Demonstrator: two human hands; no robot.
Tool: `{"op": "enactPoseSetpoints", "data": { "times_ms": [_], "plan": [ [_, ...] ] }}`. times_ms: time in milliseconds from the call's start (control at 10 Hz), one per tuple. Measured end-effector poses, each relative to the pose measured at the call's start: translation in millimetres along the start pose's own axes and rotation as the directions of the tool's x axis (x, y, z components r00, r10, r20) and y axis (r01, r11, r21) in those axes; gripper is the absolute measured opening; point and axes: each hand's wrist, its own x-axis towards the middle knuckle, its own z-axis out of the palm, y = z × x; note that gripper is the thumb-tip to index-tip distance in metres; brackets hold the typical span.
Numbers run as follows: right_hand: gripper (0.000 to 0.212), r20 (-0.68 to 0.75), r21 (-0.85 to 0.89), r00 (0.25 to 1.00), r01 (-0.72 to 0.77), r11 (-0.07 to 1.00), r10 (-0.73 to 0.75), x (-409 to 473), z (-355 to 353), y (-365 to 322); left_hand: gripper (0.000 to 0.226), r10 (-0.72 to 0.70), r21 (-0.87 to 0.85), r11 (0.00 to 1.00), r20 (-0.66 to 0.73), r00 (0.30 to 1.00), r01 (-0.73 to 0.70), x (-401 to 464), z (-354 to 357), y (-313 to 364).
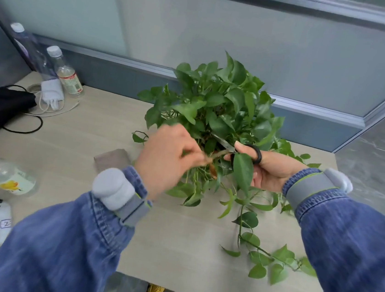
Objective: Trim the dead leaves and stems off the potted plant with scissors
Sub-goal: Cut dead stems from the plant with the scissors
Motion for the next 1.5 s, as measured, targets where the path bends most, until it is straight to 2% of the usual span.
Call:
{"op": "enactPoseSetpoints", "data": {
  "times_ms": [100,200,300,400,500,600,700,800,900,1000,1200,1300,1400,1500],
  "plan": [
    [0.039,0.024,-0.044,0.999,-0.031,0.999,0.032,-0.5,2.8,2.1,0.018,0.003,0.095,0.994,0.412,0.911,-0.046,-13.1,22.6,16.3],
    [0.043,0.070,-0.079,0.996,-0.049,0.996,0.055,-3.7,4.8,2.2,0.025,-0.091,0.373,0.912,0.589,0.803,-0.170,-12.1,52.7,9.2],
    [0.045,0.081,-0.103,0.995,-0.047,0.994,0.056,-11.2,2.6,0.1,0.023,-0.133,0.532,0.804,0.594,0.793,-0.264,-15.1,69.7,3.6],
    [0.041,0.068,-0.182,0.996,-0.040,0.983,0.053,-20.4,-1.9,-1.4,0.034,-0.174,0.474,0.860,0.621,0.764,-0.190,-12.4,75.5,6.5],
    [0.031,0.090,-0.260,0.995,-0.025,0.965,0.050,-30.0,-7.8,-1.6,0.042,-0.160,0.245,0.969,0.533,0.831,0.029,-3.7,69.5,16.9],
    [0.033,0.102,-0.307,0.991,-0.055,0.950,0.090,-38.7,-12.2,-2.5,0.038,-0.141,0.103,0.988,0.271,0.952,0.117,8.7,66.3,26.7],
    [0.034,0.051,-0.376,0.991,-0.098,0.922,0.126,-41.6,-13.4,-2.9,0.028,-0.219,0.215,0.963,0.258,0.941,0.165,26.8,55.5,35.1],
    [0.034,0.003,-0.417,0.992,-0.113,0.902,0.126,-43.3,-14.3,-2.2,0.032,-0.561,0.288,0.808,0.111,0.820,0.514,35.5,75.0,6.1],
    [0.034,-0.010,-0.428,0.992,-0.119,0.896,0.127,-43.7,-14.2,-1.0,0.035,-0.626,0.140,0.780,0.133,0.769,0.610,40.4,80.5,-4.3],
    [0.035,-0.021,-0.438,0.991,-0.130,0.890,0.134,-42.4,-14.1,-0.6,0.029,-0.475,0.159,0.878,0.192,0.859,0.451,47.3,94.9,1.0],
    [0.034,-0.033,-0.515,0.992,-0.122,0.848,0.123,-38.2,-10.4,3.0,0.029,-0.523,0.234,0.837,0.075,0.849,0.495,52.5,110.7,-4.6],
    [0.040,-0.027,-0.563,0.996,-0.083,0.822,0.082,-35.8,-6.3,5.2,0.028,-0.541,0.142,0.838,0.078,0.837,0.528,52.8,107.6,-8.9],
    [0.044,-0.030,-0.589,0.999,-0.044,0.807,0.032,-29.8,-1.1,7.2,0.024,-0.512,0.019,0.859,0.077,0.855,0.512,46.0,104.8,-15.3],
    [0.037,-0.034,-0.608,0.999,-0.038,0.793,0.022,-22.5,5.3,7.3,0.025,-0.489,-0.043,0.869,0.081,0.868,0.494,35.7,97.9,-18.3]
  ]
}}
